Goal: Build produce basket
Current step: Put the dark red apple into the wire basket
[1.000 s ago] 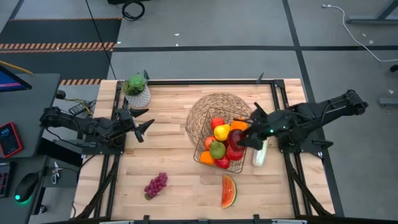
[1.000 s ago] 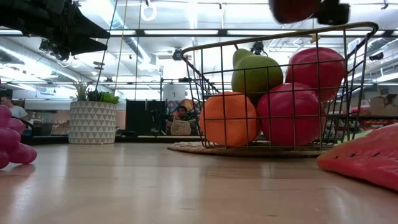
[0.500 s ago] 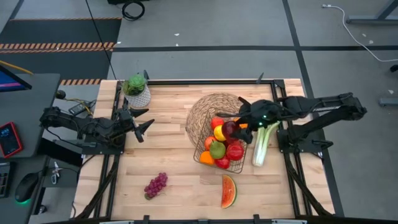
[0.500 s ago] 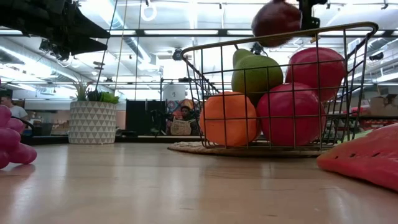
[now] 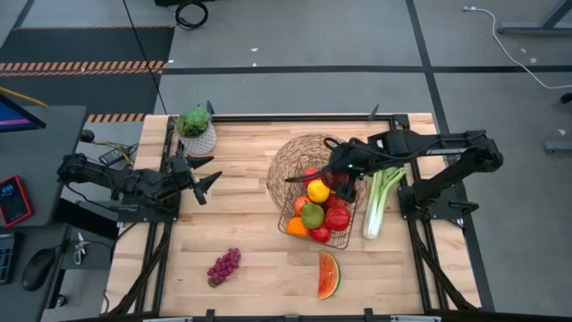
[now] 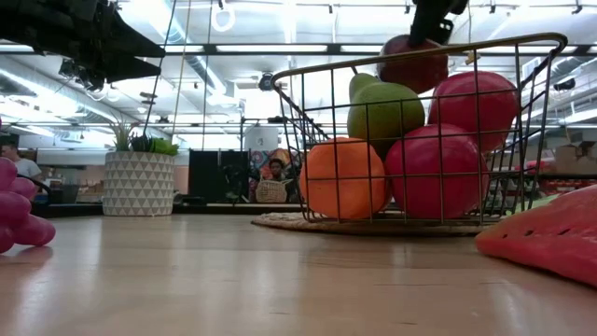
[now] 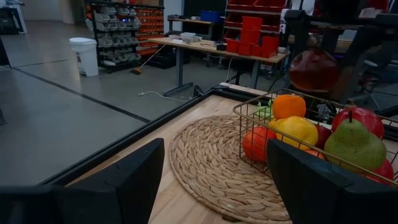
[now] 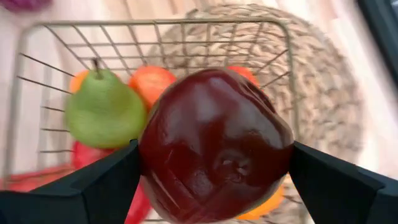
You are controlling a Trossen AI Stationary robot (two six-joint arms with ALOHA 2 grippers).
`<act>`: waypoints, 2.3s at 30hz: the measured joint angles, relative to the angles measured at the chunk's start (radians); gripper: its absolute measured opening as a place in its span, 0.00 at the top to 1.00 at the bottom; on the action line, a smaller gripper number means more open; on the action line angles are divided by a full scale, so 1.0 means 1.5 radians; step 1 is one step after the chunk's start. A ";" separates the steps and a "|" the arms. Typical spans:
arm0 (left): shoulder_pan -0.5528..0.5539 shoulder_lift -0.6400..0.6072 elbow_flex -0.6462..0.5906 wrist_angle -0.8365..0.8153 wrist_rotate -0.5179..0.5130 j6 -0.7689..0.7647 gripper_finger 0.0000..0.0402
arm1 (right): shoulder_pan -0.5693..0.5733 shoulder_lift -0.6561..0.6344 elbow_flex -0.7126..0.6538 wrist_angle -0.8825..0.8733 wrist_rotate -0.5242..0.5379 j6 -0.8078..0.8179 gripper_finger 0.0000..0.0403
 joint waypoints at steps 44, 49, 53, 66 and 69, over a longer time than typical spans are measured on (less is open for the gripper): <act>0.000 0.000 0.000 0.000 0.000 0.000 0.28 | -0.044 0.134 0.120 -0.109 0.166 -1.025 0.04; 0.000 0.000 0.000 0.000 0.000 0.000 0.28 | -0.062 0.134 0.120 -0.109 0.209 -1.009 0.04; 0.000 0.000 0.000 0.000 0.000 0.000 0.28 | -0.072 0.134 0.120 -0.103 0.207 -1.077 0.04; 0.000 0.000 0.000 0.000 0.000 0.000 0.28 | -0.032 0.134 0.119 -0.107 0.085 -1.465 0.04; 0.000 0.000 0.000 0.000 0.000 0.000 0.28 | -0.025 0.134 0.119 -0.107 0.085 -1.561 0.04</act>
